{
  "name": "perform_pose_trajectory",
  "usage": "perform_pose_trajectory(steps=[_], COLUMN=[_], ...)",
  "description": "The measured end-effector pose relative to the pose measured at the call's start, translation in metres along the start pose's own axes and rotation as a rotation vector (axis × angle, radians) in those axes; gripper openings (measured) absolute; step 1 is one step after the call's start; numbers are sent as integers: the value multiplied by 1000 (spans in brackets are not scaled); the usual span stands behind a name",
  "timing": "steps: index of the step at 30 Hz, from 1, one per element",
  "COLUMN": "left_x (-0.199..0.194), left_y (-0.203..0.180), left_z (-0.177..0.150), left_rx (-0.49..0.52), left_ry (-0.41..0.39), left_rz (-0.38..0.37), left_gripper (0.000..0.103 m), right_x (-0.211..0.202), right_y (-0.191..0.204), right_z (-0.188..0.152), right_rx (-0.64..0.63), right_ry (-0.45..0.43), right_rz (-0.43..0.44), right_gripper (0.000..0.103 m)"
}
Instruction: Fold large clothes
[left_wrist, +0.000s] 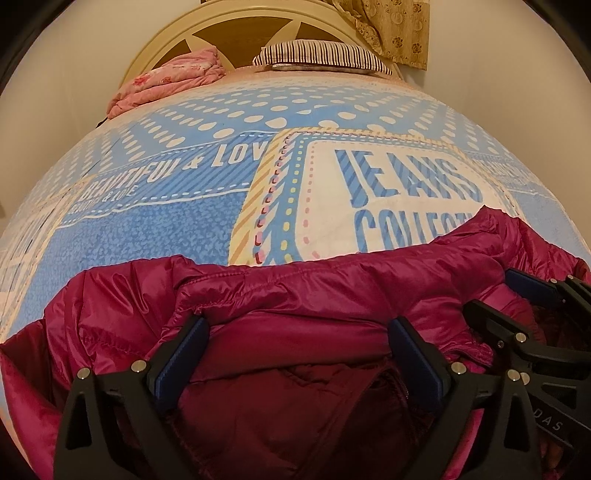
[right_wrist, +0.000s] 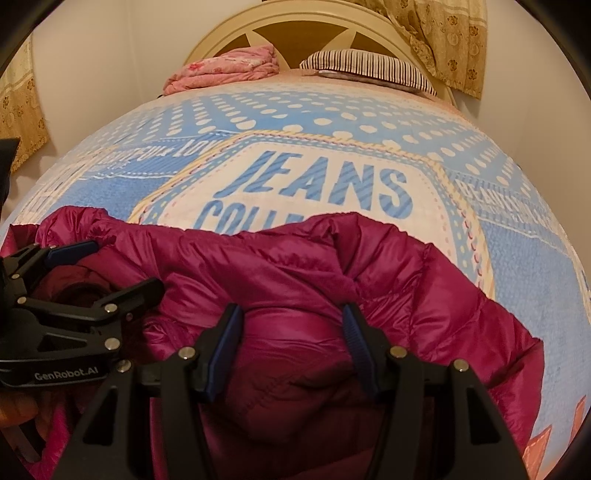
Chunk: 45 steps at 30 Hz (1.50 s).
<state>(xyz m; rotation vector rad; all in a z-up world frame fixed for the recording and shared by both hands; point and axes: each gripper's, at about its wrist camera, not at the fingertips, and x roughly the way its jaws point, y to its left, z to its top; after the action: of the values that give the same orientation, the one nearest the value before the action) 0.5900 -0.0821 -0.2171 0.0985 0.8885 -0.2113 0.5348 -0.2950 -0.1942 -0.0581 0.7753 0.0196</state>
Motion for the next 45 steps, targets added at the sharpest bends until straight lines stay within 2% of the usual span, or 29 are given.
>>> perform_pose_trajectory(steps=[45], left_x=[4], left_y=[0], left_z=[0], left_rx=[8], left_ry=[2], left_rz=[17], left_gripper=[99], right_x=[3], right_y=[-2], right_z=[2], right_rx=[12], right_ry=[17], right_rz=[9], right_gripper=[60])
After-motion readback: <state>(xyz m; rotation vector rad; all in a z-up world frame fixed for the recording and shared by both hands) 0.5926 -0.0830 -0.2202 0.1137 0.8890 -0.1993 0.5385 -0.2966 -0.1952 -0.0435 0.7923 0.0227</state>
